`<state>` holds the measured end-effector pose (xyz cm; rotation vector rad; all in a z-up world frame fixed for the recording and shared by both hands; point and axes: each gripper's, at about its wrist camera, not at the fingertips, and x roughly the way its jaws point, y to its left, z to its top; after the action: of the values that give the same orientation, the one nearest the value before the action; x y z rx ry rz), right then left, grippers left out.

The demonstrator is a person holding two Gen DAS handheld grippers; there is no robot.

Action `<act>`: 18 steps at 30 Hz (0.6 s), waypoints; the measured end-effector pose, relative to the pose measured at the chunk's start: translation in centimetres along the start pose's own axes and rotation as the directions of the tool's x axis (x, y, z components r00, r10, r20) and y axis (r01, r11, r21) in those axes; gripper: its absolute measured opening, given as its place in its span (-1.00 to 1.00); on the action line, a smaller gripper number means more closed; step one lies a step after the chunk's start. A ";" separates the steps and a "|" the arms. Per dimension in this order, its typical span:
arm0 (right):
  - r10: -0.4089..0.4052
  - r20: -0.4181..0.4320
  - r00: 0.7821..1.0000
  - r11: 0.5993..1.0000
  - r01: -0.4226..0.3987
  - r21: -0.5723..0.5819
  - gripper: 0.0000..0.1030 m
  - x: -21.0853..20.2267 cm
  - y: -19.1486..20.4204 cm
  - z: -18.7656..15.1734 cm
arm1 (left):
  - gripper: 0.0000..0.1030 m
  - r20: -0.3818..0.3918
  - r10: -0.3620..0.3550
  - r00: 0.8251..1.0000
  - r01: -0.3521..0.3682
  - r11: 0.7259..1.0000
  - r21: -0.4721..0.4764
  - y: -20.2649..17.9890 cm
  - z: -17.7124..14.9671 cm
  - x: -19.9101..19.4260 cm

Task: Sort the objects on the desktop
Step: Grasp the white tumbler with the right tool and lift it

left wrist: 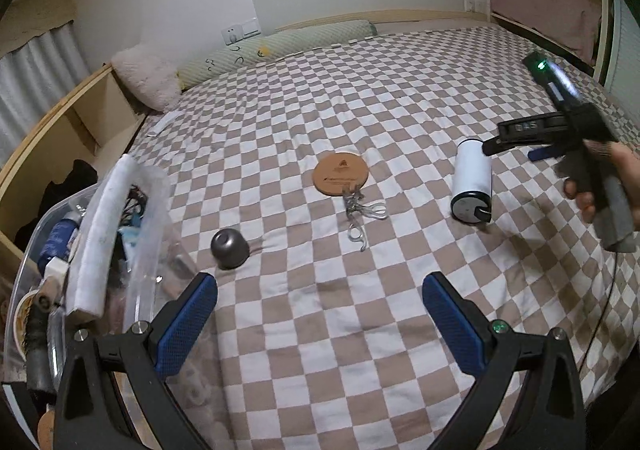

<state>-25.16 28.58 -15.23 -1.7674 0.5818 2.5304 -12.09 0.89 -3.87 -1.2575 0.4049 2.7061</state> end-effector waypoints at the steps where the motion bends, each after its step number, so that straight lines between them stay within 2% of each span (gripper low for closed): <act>1: 0.016 -0.023 1.000 0.999 -0.015 0.045 1.00 0.8 -0.6 0.3 | 1.00 -0.003 -0.002 1.000 0.002 1.000 0.002 -0.1 0.1 0.2; 4: 0.075 -0.073 0.995 0.989 -0.065 0.135 1.00 3.0 -1.5 0.7 | 1.00 -0.018 -0.006 1.000 0.006 1.000 0.014 -0.3 0.1 1.1; 7: 0.067 -0.087 0.994 0.992 -0.057 0.113 0.99 4.6 -0.8 1.1 | 1.00 -0.032 -0.009 0.999 0.010 1.000 0.025 -0.6 0.2 2.0; 11: 0.047 -0.122 0.991 0.993 -0.033 0.112 0.53 7.0 -0.3 1.3 | 1.00 -0.046 -0.015 0.999 0.017 0.999 0.033 -0.7 0.2 2.6; 12: 0.056 -0.129 0.990 0.992 -0.041 0.117 0.53 7.5 -0.4 1.4 | 1.00 -0.047 -0.016 0.999 0.018 0.999 0.034 -0.7 0.2 2.8; 15: 0.060 -0.127 0.990 0.995 -0.049 0.086 0.53 8.2 0.0 1.6 | 1.00 -0.049 -0.013 0.999 0.015 0.999 0.036 -0.6 0.1 3.3; 18: 0.026 -0.107 0.994 0.999 -0.029 -0.024 0.52 8.1 1.3 1.4 | 1.00 -0.069 0.001 0.998 0.001 1.000 0.031 -0.4 -0.2 4.1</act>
<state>-29.66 26.05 -21.76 -1.9262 0.5830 2.4847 -14.53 1.19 -7.24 -1.3460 0.4525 2.6520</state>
